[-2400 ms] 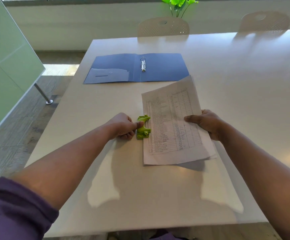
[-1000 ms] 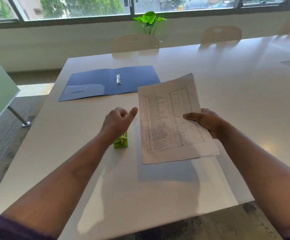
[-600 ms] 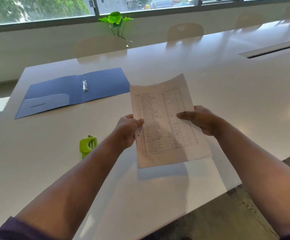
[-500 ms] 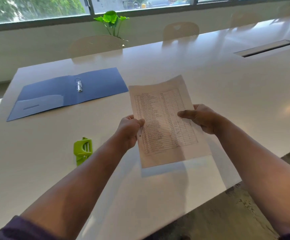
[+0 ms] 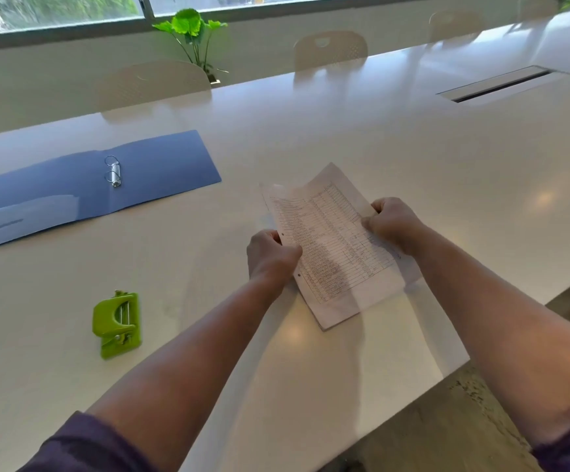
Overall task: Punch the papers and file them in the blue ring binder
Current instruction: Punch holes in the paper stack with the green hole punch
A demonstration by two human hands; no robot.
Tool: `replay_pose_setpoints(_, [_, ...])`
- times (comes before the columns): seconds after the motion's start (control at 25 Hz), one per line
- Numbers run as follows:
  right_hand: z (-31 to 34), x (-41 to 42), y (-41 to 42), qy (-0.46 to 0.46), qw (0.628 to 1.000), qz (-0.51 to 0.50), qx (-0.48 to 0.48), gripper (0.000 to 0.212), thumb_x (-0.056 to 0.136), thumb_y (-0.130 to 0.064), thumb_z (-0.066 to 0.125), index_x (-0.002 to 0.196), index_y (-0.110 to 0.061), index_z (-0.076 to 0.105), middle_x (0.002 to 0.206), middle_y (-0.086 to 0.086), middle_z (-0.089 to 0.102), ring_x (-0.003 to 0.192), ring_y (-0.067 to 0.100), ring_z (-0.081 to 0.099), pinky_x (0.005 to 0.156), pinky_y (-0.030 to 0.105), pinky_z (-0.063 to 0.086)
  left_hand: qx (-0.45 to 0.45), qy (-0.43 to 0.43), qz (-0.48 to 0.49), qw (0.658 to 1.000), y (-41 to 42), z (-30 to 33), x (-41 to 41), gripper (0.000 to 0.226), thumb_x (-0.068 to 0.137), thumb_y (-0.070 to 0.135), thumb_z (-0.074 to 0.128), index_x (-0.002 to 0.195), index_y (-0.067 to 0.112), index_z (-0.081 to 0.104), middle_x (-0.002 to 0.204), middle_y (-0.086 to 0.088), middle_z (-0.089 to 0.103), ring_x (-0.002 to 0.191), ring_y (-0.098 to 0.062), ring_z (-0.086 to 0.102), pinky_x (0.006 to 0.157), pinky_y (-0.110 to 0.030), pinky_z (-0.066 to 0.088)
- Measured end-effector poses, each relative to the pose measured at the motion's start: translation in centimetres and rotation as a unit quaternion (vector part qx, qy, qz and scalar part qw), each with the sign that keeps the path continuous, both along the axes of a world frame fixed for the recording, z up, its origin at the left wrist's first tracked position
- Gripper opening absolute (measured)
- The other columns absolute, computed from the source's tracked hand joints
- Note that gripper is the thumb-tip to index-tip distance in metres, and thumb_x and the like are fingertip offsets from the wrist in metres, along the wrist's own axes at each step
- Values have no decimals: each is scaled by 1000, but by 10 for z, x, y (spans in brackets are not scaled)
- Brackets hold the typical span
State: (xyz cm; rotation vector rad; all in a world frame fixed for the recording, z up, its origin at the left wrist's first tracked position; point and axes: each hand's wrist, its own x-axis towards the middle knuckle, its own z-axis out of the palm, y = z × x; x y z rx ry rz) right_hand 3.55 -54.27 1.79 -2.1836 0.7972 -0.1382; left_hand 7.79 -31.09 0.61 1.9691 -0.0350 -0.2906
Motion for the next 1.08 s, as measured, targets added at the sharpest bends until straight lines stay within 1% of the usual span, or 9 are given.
replay_pose_setpoints(0.12, [-4, 4, 4, 4, 999, 9, -54, 23, 91, -22, 64, 112, -16, 71, 111, 11, 73, 108, 32, 65, 93, 39, 52, 104, -101, -28, 989, 1, -2, 5, 16, 74, 23, 75, 88, 18, 68, 87, 3, 74, 85, -21, 72, 76, -39, 62])
replay_pose_setpoints(0.2, [-7, 4, 7, 3, 996, 15, -85, 32, 94, -27, 62, 123, -17, 67, 120, 12, 71, 116, 34, 62, 97, 40, 50, 143, -119, -48, 981, 3, -3, 8, 32, 76, 29, 72, 105, 16, 63, 96, 0, 73, 94, -25, 69, 78, -37, 57])
replay_pose_setpoints(0.32, [-11, 3, 10, 13, 992, 18, -126, 38, 97, -30, 57, 132, -18, 61, 129, 14, 67, 123, 36, 58, 101, 44, 48, 204, -126, -68, 968, 5, -7, 11, 46, 80, 40, 71, 115, 17, 52, 105, -3, 70, 102, -31, 66, 78, -38, 52])
replay_pose_setpoints(0.4, [-15, 3, 11, 37, 986, 25, -164, 39, 97, -28, 56, 134, -17, 57, 132, 14, 65, 124, 37, 57, 102, 46, 46, 247, -139, -73, 956, 9, -11, 14, 69, 79, 52, 73, 129, 15, 43, 118, -7, 66, 113, -35, 62, 87, -44, 51])
replay_pose_setpoints(0.48, [-18, 2, 13, 46, 981, 27, -186, 41, 96, -26, 55, 136, -16, 53, 134, 16, 63, 125, 37, 56, 102, 47, 43, 287, -149, -83, 943, 14, -15, 15, 92, 81, 59, 71, 151, 21, 26, 142, -8, 47, 130, -35, 47, 104, -47, 41])
replay_pose_setpoints(0.52, [-19, 1, 14, 42, 980, 26, -191, 42, 97, -26, 55, 137, -15, 53, 135, 16, 62, 125, 38, 56, 102, 47, 42, 304, -157, -92, 935, 16, -17, 16, 91, 83, 62, 68, 155, 27, 25, 150, -7, 36, 136, -34, 38, 110, -47, 34])
replay_pose_setpoints(0.64, [-22, -1, 16, 27, 979, 22, -202, 48, 98, -27, 56, 143, -15, 49, 138, 17, 60, 127, 39, 56, 104, 49, 41, 333, -179, -138, 915, 21, -21, 17, 64, 90, 67, 55, 147, 37, 48, 165, -3, 19, 149, -31, 20, 118, -49, 19])
replay_pose_setpoints(0.92, [-27, -1, 15, 40, 967, 38, -249, 47, 99, -27, 53, 144, -15, 48, 137, 16, 55, 126, 41, 53, 101, 51, 40, 343, -203, -161, 903, 20, -28, 14, 59, 96, 65, 41, 146, 34, 47, 165, -4, 30, 153, -29, 18, 123, -50, 12])
replay_pose_setpoints(1.08, [-17, 3, 34, 32, 944, 69, -322, 60, 97, -26, 50, 155, -21, 34, 161, 5, 33, 145, 30, 31, 107, 51, 24, 345, -203, -161, 902, 20, -29, 13, 60, 97, 65, 39, 147, 33, 45, 166, -4, 29, 154, -30, 17, 123, -50, 11])
